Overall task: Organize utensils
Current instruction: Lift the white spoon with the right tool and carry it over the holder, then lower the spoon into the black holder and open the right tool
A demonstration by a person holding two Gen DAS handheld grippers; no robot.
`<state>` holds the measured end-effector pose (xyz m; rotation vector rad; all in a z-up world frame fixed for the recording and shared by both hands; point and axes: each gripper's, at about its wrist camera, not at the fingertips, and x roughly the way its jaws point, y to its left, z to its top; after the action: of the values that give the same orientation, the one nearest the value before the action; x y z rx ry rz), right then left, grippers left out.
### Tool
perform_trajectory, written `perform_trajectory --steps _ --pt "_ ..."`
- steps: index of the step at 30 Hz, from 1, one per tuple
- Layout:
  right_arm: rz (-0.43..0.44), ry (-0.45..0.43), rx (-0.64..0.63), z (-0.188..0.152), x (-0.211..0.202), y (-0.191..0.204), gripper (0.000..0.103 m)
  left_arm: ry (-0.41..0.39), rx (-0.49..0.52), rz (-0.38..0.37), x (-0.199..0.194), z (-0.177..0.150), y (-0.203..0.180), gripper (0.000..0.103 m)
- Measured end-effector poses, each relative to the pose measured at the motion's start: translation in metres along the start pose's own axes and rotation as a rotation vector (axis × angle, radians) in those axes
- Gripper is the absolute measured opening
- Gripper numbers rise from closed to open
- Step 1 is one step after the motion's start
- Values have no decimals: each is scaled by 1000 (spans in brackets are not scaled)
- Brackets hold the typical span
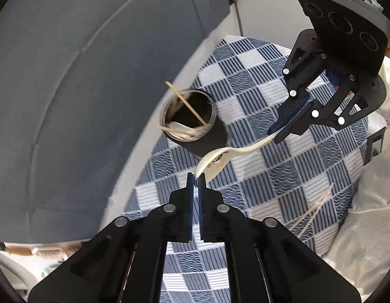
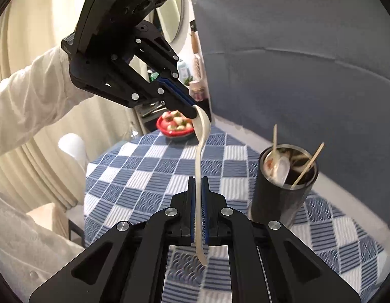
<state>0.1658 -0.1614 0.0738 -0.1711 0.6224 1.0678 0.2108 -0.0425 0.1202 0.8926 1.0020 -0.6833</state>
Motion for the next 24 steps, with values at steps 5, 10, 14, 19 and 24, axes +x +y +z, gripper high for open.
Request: perform_trajectory --steps 5,10,14,19,24 --pt "-7 -1 2 20 10 -32 5 8 14 19 10 20 33 4" --pt "-9 7 0 33 23 -60 5 25 26 21 24 33 58 4" --pt "-8 17 3 38 37 -78 5 56 55 32 36 43 71 4" --pt "7 38 10 37 57 -93 5 82 86 32 49 50 83 5" --pt "21 57 27 34 77 -103 5 86 102 18 58 55 89 6"
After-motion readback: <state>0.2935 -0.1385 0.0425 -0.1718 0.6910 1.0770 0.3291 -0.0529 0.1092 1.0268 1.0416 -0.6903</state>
